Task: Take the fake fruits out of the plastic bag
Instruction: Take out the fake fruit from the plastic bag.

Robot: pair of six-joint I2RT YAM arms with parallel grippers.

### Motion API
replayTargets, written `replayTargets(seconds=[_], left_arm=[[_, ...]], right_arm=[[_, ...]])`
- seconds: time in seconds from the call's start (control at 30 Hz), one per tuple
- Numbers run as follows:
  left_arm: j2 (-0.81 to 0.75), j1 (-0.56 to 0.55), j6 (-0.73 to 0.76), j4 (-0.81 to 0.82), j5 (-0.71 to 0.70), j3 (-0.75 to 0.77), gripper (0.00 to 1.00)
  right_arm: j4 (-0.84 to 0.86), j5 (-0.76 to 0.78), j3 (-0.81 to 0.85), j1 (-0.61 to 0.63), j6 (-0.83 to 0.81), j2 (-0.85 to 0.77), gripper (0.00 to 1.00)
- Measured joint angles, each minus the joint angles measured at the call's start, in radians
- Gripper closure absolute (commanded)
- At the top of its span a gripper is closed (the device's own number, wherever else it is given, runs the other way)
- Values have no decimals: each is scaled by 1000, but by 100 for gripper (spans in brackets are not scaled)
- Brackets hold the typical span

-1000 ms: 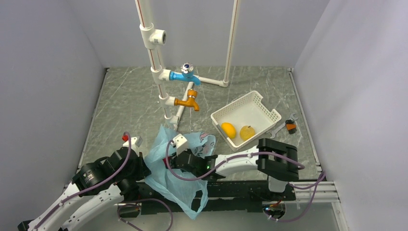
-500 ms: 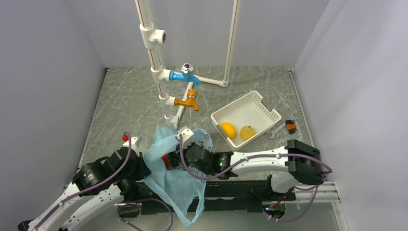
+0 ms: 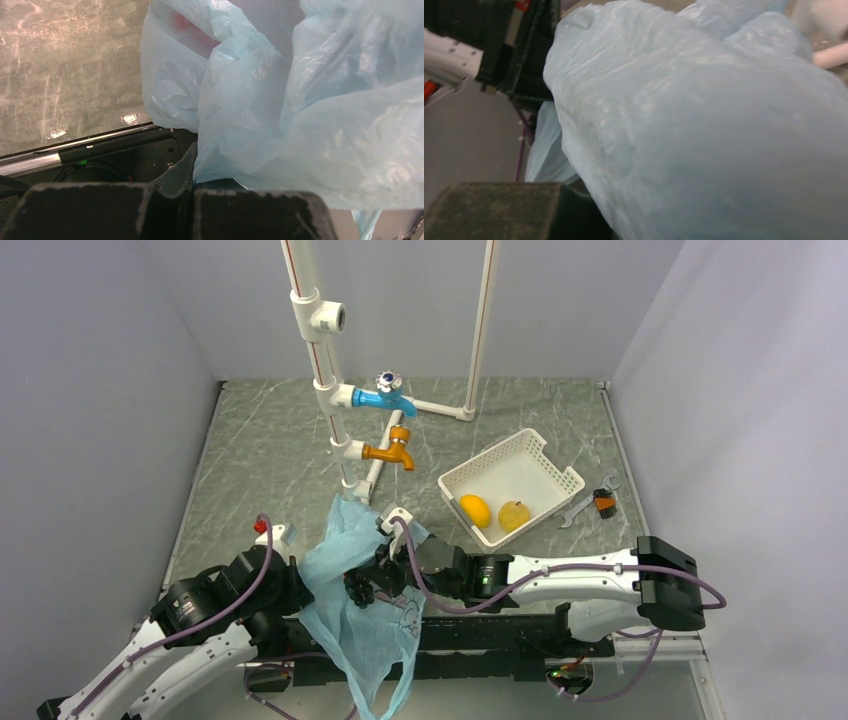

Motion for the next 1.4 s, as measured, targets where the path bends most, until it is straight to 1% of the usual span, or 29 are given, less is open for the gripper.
replayTargets(seconds=[0.1,0.4,0.57,0.8,0.93,1.1,1.4], left_arm=[[-2,0,0,-2,0,0,100],[-42,0,-5,-10,-5,0,100],[-43,0,-11,-9,-8,0,100],[-43,0,-23,-10,-10,0,100],[-43,0,-24,-10,-10,0,100],[-43,0,-27,-9,-10,0,100],[-44,0,-26,-10,-10,0,100]], right_arm=[[12,-104,-3,-2,2,8,100],[50,-399,-37,-1,21,100,100],[50,-467,-52,2,16,66,100],[98,-504,-51,3,3,-66,100],[105,-497,-29,3,-13,-115,100],[85,-435,-16,2,-49,-188,100],[-69,-111,16,-36,-127,-422,100]])
